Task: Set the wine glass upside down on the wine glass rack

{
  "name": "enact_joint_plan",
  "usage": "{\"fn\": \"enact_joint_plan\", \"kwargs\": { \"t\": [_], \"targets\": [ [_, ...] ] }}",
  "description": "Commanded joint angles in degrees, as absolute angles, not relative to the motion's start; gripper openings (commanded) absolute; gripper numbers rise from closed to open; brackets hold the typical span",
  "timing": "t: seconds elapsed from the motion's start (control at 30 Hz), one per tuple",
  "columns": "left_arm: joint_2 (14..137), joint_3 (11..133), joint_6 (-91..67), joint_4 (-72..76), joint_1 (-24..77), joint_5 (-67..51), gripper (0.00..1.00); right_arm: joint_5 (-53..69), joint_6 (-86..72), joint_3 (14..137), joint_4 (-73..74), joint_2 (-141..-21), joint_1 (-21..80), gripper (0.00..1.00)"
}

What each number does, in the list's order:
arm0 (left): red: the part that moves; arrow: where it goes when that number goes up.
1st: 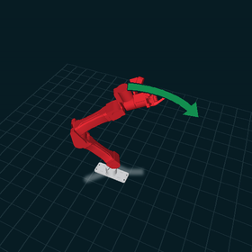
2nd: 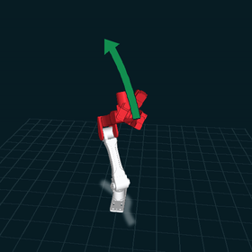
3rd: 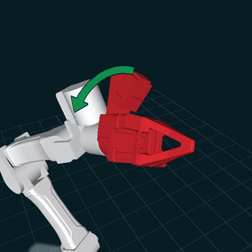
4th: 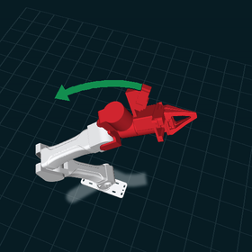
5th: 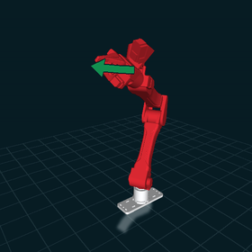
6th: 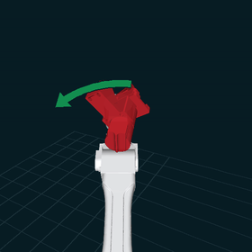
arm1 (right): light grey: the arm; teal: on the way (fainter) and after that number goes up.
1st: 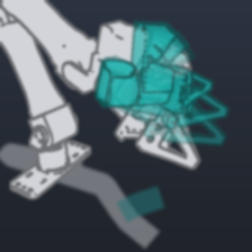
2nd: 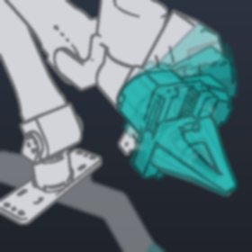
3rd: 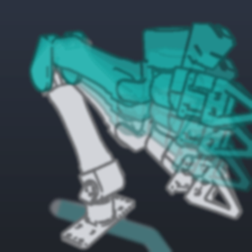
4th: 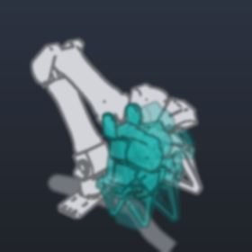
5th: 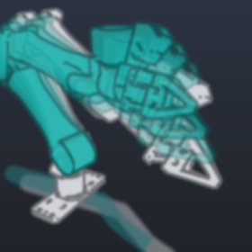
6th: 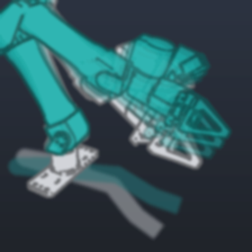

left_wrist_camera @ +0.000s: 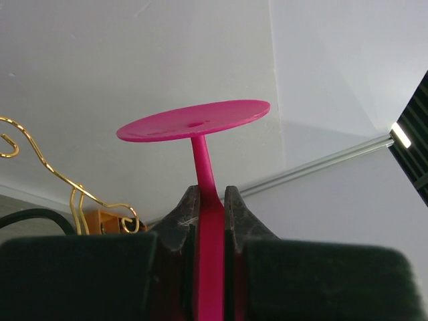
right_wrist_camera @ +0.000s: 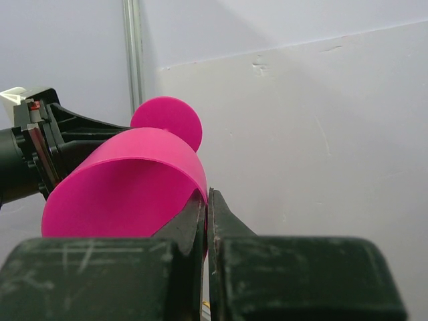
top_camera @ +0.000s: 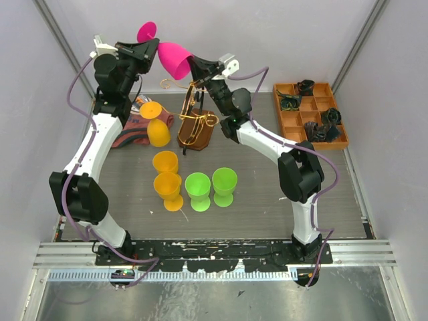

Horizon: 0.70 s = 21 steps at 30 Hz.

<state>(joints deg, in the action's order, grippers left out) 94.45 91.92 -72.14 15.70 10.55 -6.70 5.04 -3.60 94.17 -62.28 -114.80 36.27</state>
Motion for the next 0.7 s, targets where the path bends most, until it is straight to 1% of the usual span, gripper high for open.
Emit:
{"fn": "enact_joint_plan", "kwargs": {
  "t": [0.0,0.1,0.17,0.27,0.33,0.4,0.53,0.67],
  "targets": [
    [95.43,93.46,-68.45,16.81,11.09,-9.07,0.10,8.93,-4.56,94.01,-66.58,-113.85,37.61,0.00],
    [95.66,93.30,-67.91,18.66,10.76,-9.53,0.05,9.56,-4.28,93.04,-67.31,-113.50,37.57,0.01],
    [95.87,93.41,-67.29,19.79,10.57,-10.05,0.04,9.64,-3.66,92.60,-67.37,-113.23,37.60,0.04],
    [96.09,93.73,-66.23,21.02,10.46,-10.64,0.03,9.46,-2.66,92.20,-67.24,-113.03,37.61,0.06],
    [96.38,94.00,-65.89,21.78,10.23,-11.14,0.03,9.33,-2.26,92.20,-67.32,-113.11,37.53,0.10],
    [96.51,94.17,-65.70,22.55,10.07,-11.56,0.03,9.07,-2.03,92.08,-67.47,-113.13,37.55,0.26],
    [96.16,94.25,-64.56,23.94,8.50,-12.03,0.03,8.22,-0.45,90.40,-67.50,-112.03,37.46,0.45],
    [96.12,96.23,-61.35,25.06,5.80,-13.32,0.03,7.05,1.72,88.07,-67.35,-110.17,37.43,0.74]
  ]
}}
